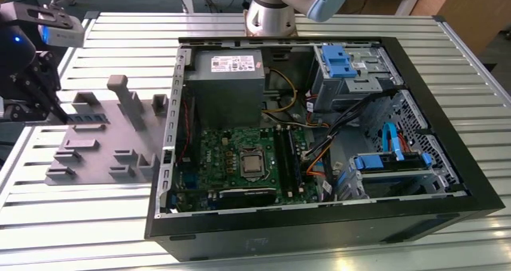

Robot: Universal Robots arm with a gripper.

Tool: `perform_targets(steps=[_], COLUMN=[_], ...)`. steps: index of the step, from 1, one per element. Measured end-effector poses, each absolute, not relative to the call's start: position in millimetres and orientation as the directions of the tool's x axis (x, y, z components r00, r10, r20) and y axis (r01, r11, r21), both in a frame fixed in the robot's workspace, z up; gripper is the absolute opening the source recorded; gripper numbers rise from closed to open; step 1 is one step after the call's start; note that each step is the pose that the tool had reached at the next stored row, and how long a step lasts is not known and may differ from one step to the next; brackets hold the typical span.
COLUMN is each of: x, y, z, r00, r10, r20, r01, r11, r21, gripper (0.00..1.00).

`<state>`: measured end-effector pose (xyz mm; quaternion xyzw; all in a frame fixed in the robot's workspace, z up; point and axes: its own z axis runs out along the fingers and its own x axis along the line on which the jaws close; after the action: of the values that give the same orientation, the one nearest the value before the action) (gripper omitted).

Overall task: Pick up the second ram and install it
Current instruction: 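Pick up the second ram and move it above second insertion slot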

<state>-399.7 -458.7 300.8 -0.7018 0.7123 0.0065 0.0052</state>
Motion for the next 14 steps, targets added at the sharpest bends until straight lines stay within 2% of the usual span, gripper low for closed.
perform_targets(steps=[14], x=[-399.7], y=[-458.7], z=[310.4], r00=[-0.015], r10=[-1.000], r20=[-0.017], r01=[-1.000], r11=[0.015], r21=[0.002], gripper=[0.14])
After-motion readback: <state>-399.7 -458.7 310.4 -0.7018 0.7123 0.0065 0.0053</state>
